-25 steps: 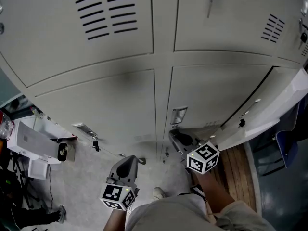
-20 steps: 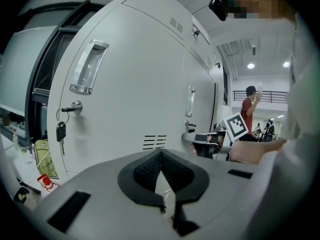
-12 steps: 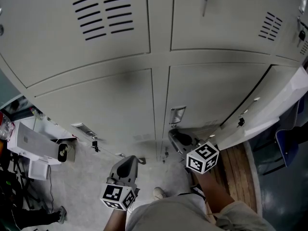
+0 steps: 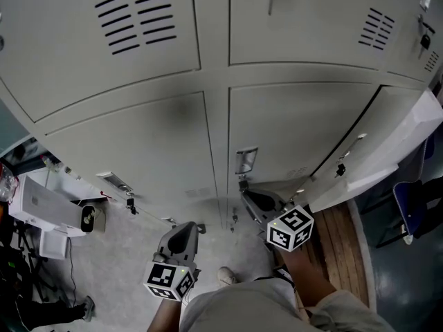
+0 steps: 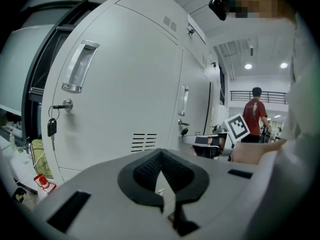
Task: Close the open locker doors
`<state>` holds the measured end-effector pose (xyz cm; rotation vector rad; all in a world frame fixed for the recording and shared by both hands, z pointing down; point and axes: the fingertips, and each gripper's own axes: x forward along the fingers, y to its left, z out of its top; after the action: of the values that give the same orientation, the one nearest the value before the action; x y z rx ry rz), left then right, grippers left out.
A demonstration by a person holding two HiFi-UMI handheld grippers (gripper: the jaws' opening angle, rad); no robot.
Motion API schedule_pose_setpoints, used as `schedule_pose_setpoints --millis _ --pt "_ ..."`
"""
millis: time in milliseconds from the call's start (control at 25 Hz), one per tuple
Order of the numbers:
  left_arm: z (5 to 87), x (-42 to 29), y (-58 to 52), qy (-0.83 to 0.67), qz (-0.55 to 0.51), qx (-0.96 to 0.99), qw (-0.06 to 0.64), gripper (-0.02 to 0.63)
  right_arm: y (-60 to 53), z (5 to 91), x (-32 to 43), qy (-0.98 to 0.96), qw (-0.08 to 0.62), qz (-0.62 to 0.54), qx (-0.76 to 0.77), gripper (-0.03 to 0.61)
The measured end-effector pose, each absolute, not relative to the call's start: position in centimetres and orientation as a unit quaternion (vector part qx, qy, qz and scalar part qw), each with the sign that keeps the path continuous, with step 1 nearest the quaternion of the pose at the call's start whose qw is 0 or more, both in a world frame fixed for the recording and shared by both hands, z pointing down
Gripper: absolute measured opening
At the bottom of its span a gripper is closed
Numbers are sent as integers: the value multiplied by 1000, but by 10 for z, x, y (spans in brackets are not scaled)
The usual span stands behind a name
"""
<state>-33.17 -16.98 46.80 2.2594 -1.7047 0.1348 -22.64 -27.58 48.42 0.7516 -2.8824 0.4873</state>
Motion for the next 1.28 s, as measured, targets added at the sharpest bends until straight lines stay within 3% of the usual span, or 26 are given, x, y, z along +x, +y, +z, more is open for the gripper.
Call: schedule_pose_setpoints --millis 1280 --pt "455 -153 -142 -542 54 827 141 15 -180 474 -75 -953 68 173 238 28"
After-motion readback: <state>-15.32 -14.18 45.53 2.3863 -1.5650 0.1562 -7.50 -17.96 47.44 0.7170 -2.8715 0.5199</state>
